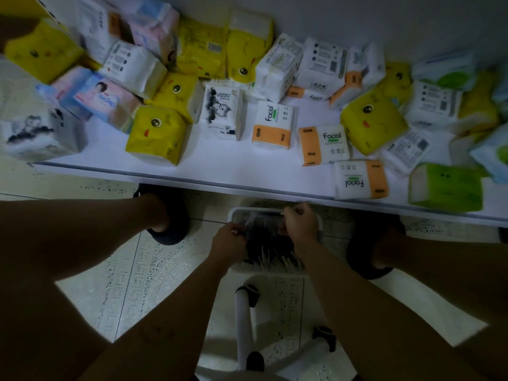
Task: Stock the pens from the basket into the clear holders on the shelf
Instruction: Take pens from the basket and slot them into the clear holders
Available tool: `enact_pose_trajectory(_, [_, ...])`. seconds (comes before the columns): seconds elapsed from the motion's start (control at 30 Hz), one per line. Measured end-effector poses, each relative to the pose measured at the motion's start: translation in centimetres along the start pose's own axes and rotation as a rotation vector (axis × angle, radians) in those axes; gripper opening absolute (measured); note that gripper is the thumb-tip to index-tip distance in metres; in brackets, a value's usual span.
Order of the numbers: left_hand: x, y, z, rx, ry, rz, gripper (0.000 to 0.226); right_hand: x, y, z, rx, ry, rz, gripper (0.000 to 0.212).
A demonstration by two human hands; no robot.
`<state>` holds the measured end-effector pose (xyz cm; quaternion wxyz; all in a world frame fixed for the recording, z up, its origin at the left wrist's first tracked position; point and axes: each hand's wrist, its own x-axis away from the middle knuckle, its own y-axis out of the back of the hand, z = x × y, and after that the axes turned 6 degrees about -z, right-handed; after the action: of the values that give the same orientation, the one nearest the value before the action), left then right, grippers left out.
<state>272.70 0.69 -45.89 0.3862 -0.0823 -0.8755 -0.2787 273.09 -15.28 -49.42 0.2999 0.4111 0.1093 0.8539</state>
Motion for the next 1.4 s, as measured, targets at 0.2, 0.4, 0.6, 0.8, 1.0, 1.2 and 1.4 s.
enact_pose_trajectory(0.2, [0.9,0.4,-1.2,-0.061,-0.051,0.012,0.029,1.5,3.0,-1.4,0.208,0.029,0.001,0.01])
enact_pose_trajectory(0.4, [2.5,1.0,-2.2,-0.08,-0.142,0.007,0.026,3.4,5.2,-2.5,0.42,0.248,-0.037,0.026])
enact_pose_trajectory(0.6, [3.0,1.3,-1.3,0.021,-0.037,-0.026,0.023,3.3,6.6,-4.4,0.394,0.039,0.113,0.016])
enact_pose_trajectory(0.8, [2.4,0.2,-0.6,0.016,-0.022,0.035,0.016,2.9,5.6,-4.9,0.43,0.055,0.246,0.009])
enact_pose_trajectory(1.0, [2.2,-0.2,0.0,-0.041,0.014,0.08,0.013,3.2,3.9,-5.2,0.646,0.237,0.316,0.016])
enact_pose_trajectory(1.2, [2.1,0.1,0.1,-0.105,-0.014,0.072,0.011,4.7,2.5,-5.8,0.884,-0.007,0.729,0.029])
enact_pose_trajectory(1.4, [2.8,-0.1,2.0,-0.198,-0.014,0.114,0.011,6.1,1.1,-10.5,1.059,-0.131,0.864,0.033])
